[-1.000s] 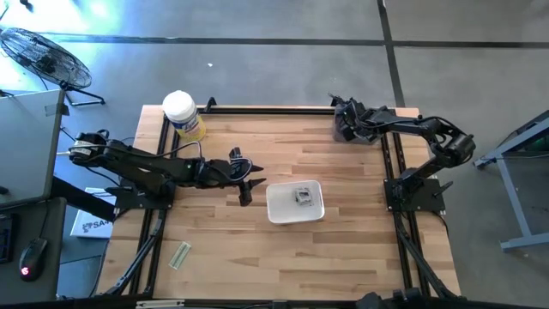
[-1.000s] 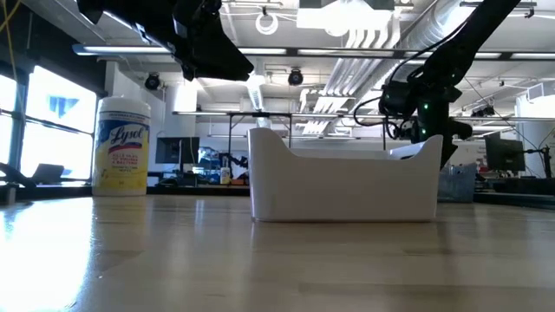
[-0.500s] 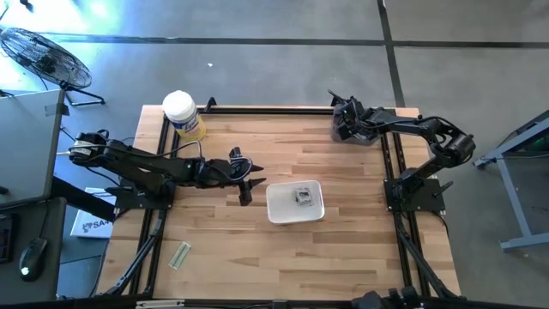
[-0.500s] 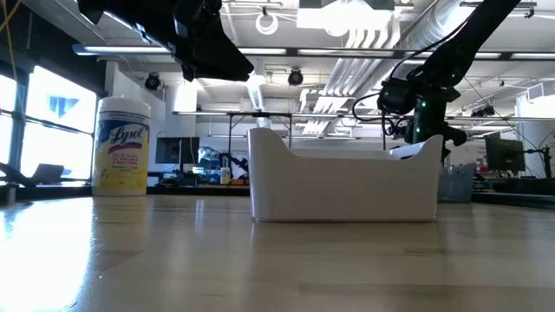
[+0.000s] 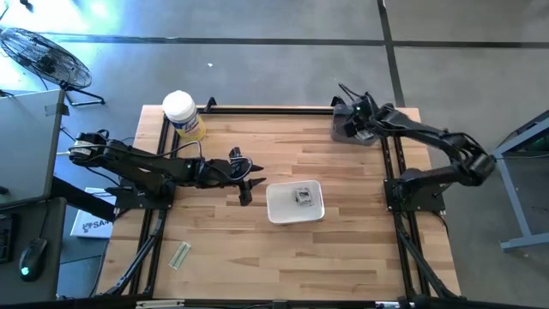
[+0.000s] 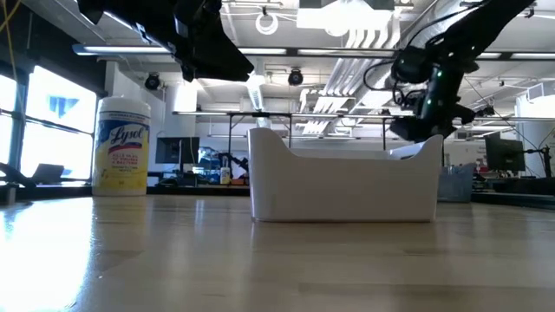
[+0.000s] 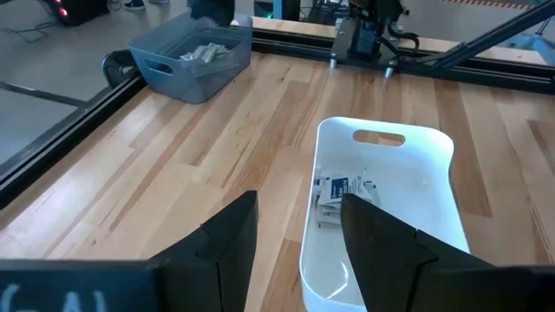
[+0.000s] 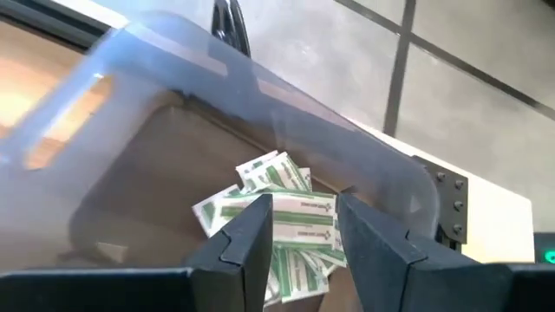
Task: Pick & Place First Aid Supplies
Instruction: Put the green bandage into the black bin
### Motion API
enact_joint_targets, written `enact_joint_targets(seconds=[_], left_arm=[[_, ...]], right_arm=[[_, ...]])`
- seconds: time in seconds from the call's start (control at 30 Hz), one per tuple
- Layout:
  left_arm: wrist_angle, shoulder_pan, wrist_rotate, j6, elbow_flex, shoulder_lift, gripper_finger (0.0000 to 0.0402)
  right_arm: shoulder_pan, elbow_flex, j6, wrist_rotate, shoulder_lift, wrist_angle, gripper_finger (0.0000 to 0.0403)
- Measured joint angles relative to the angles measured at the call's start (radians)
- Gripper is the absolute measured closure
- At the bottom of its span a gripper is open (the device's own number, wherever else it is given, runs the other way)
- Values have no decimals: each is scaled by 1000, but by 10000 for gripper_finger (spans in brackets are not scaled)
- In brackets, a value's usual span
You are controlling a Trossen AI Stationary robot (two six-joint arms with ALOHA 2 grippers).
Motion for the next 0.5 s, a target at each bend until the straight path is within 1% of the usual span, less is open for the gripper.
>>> enact_joint_targets(seconds=[0.13,0.27,0.4,0.5], left_arm=[[0,0,-3,0,0,0,236],[-46,0,-28,-23,0,-30,236],[-202,-1,-32,-117,0,-101,236],[-391,-24,36,-232,0,-157,236]], right_arm=[[9,0,0,-70,-88,-38,276],[56,0,-25,-144,-167,-42,276],[142,0,-37,-203,-249,-35,276],[216,0,-44,-230,-302,-25,276]])
